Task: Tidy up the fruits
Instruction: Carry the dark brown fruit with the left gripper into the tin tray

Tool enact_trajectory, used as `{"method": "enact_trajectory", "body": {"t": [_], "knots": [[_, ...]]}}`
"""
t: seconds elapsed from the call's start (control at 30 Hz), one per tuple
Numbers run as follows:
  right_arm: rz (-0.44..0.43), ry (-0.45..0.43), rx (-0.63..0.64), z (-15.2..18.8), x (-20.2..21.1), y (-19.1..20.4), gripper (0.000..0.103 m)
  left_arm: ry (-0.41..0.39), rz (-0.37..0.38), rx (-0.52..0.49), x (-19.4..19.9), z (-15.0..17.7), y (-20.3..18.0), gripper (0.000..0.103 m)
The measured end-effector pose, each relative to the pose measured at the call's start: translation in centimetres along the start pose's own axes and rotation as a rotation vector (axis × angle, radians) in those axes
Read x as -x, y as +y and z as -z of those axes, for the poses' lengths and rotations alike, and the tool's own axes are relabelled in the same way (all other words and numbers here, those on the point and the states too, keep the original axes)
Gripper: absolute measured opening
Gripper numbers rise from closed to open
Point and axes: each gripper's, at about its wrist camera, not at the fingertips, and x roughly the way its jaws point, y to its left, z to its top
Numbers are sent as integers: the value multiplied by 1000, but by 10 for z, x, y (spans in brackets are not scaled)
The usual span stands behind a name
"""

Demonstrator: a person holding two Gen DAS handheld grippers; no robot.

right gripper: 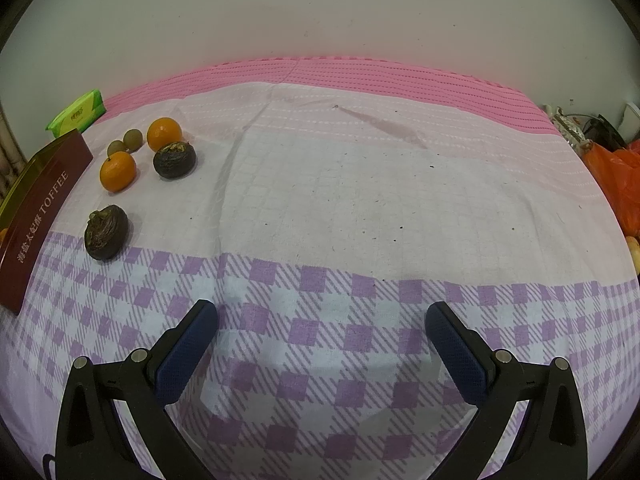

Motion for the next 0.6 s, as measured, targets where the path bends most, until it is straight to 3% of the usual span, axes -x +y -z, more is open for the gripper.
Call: {"method": "enact_trajectory", "body": {"t": [0.6], "knots": [[1,-2,0,0,0,0,103,73,-29,61,-15,15,15,39]]}}
